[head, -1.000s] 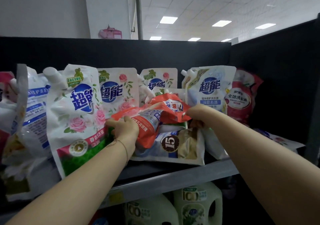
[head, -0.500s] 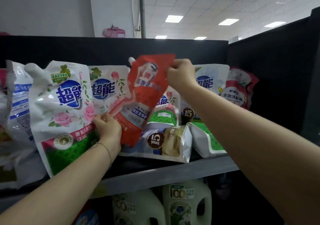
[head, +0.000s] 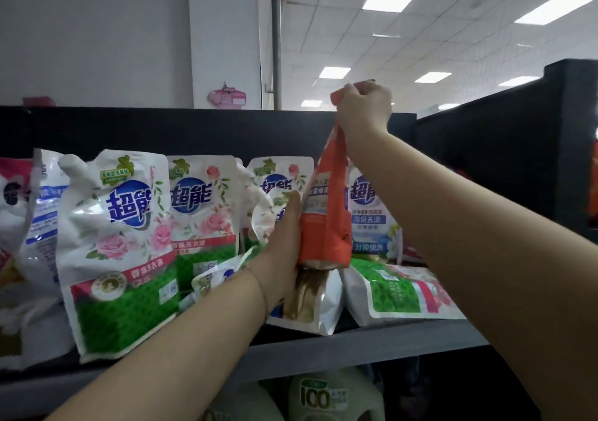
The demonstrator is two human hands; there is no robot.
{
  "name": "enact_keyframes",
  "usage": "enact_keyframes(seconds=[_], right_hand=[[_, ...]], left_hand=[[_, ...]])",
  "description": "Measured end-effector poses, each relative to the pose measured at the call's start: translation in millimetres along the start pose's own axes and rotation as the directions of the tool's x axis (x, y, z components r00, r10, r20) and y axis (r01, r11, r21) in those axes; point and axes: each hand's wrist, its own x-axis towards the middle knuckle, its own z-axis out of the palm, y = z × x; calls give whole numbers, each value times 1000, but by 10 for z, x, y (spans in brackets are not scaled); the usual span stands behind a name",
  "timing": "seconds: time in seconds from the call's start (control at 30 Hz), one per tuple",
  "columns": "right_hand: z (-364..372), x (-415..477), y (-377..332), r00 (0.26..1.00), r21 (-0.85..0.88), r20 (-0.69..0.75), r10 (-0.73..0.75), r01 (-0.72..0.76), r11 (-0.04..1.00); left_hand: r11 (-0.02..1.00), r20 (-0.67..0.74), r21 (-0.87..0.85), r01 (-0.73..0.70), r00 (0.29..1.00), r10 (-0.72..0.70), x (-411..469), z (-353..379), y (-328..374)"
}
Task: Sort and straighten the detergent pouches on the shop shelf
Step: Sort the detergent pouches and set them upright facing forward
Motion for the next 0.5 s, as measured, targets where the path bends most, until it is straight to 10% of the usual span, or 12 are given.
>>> enact_keyframes(seconds=[0.2, 0.5], right_hand=[[-347, 188, -104, 988, 8, -95, -122, 124, 992], [-953, 570, 196, 990, -15, -140, -11, 9, 1000]], left_hand=[[956, -41, 247, -158, 984, 173, 1277, -91, -435], [806, 245, 460, -373, 926, 288, 20, 1301, -76]])
